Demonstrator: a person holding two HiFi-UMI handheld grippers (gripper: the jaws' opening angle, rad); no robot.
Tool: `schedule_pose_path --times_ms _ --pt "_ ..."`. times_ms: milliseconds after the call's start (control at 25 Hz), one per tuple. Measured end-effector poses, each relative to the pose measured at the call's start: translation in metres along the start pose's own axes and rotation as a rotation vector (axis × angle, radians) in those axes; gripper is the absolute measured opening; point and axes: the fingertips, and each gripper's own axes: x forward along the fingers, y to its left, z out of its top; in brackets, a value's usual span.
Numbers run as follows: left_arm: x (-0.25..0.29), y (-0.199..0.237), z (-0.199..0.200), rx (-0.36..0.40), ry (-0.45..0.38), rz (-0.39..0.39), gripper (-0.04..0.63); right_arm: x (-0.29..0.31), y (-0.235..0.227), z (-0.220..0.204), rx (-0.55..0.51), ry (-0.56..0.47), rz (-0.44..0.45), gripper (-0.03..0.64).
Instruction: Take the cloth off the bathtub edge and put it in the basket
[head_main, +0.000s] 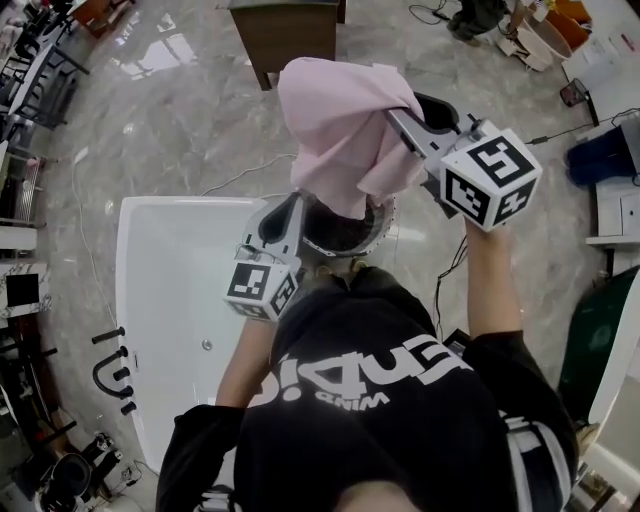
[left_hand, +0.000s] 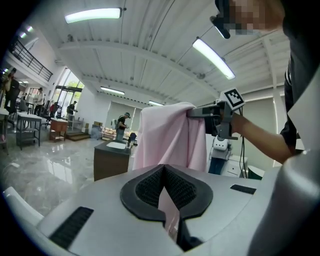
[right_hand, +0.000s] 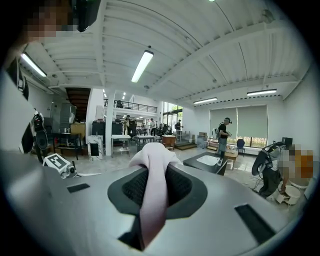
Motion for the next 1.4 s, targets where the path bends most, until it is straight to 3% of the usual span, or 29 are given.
schedule_pose_path --times_ms 320,760,1080,1400 --pt "0.034 -0.010 0.008 -0.004 0.009 0.006 0.012 0.006 -0.018 -0.015 0.038 0.016 0.045 0.063" --pt "0.067 -0.009 -0.004 -0.016 0.032 0.024 0.012 0.026 -0.033 -0.085 0.096 0.116 0.090 0.063" --pt "0.100 0.024 -0.059 -0.067 0.063 0.056 0.013 0.055 -0.017 -0.192 0.143 0.221 0.134 0.063" --pt "0.123 0.074 -0.175 -0.131 0.152 0.131 0.013 0.094 0.005 -0.349 0.245 0.365 0.172 0.063"
